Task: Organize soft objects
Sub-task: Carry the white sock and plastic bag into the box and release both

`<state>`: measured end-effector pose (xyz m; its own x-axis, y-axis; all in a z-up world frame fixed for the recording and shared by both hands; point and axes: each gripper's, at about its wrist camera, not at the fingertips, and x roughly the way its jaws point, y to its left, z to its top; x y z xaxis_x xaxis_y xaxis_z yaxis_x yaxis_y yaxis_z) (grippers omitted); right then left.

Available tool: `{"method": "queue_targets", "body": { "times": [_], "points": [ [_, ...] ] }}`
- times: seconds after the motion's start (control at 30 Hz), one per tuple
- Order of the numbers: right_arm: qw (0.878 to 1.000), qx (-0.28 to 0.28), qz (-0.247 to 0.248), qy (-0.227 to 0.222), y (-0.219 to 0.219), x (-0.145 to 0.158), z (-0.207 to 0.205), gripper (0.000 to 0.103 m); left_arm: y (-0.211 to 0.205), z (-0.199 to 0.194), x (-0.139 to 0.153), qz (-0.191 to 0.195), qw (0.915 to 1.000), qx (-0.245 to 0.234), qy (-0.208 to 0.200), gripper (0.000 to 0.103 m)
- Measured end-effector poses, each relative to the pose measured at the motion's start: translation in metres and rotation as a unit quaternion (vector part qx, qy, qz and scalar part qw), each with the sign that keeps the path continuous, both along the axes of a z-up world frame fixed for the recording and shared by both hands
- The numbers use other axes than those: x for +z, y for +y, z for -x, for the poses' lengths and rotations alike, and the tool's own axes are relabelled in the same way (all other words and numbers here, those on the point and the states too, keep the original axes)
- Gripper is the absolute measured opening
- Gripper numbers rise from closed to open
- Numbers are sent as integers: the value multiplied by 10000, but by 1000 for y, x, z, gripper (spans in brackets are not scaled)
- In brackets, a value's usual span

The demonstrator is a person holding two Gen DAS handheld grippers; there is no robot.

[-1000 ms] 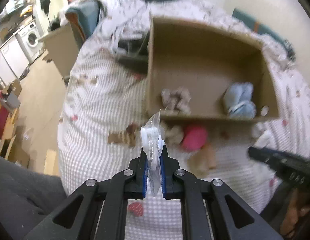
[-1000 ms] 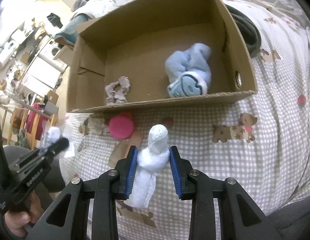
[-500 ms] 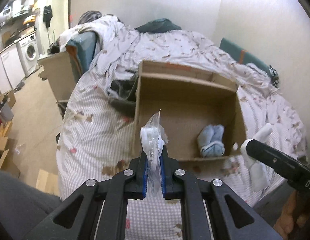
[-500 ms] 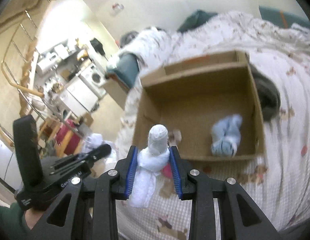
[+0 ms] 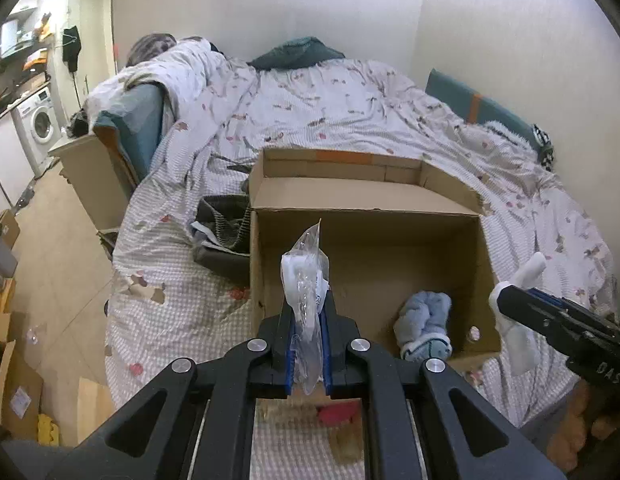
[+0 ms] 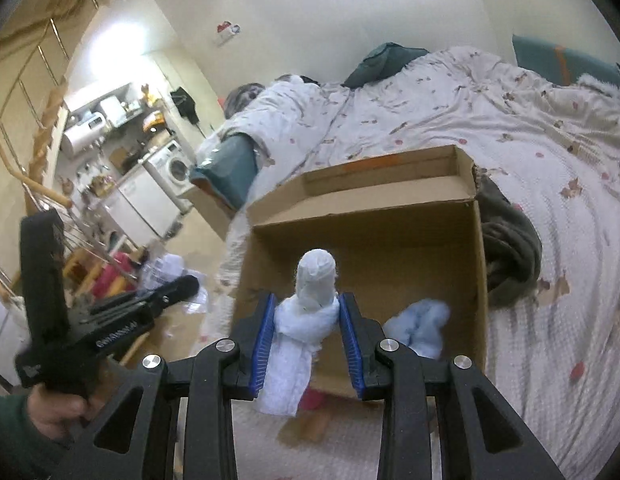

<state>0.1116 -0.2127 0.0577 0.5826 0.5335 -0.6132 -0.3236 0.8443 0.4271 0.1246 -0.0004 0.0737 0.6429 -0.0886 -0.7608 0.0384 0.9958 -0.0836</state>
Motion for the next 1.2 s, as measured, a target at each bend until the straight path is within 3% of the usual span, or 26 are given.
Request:
{"method": "queue_targets", "body": {
  "times": [0.2, 0.33, 0.47, 0.67, 0.9, 1.2],
  "points": [
    [9988, -169, -84, 457, -9, -40, -27, 34, -15, -22, -33, -254, 9995, -125, 113, 10],
    [9974, -342, 61, 629, -12, -54, -29, 34, -13, -22, -59, 115, 9993, -67, 355, 10],
    [9967, -433, 110, 675, -14, -57, -30, 34, -14, -26, -62, 59, 9995, -97, 297, 10],
    [9939, -603, 169, 905, -16, -66, -37, 34, -9, -31, -75, 256, 9979, -20, 598, 10],
    [9914, -559, 277, 1147, -13, -80, -39, 34, -17, -30, -77, 124, 9975, -133, 680, 10],
    [9930, -341, 501, 1014, -2, -82, -38, 34, -23, -28, -82, 84, 9966, -233, 791, 10]
  ]
}}
